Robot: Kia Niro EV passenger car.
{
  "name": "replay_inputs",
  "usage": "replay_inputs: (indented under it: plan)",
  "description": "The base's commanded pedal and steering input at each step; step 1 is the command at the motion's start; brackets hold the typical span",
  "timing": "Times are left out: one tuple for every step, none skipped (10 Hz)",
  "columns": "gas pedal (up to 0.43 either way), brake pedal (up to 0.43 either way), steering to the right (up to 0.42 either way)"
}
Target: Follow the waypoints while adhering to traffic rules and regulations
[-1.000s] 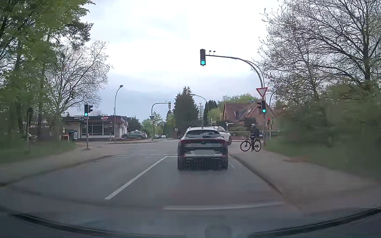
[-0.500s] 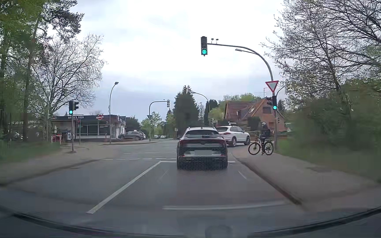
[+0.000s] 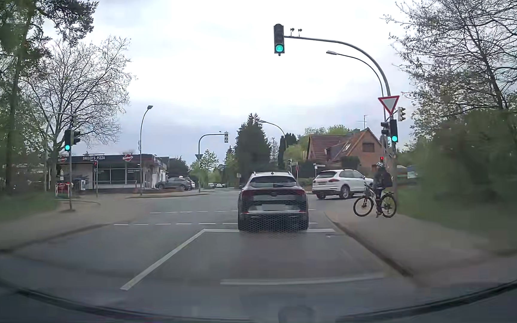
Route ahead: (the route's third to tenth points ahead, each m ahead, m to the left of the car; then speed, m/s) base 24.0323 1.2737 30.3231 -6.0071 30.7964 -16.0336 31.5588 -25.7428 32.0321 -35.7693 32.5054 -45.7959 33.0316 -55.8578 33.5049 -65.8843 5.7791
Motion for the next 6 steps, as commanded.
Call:
replay_inputs:
  plan:
    - [0.197, 0.0, -0.006]
    - [0.189, 0.0, -0.006]
    - [0.15, 0.0, -0.006]
    - [0.118, 0.0, -0.006]
    - [0.118, 0.0, -0.006]
    - [0.118, 0.0, -0.006]
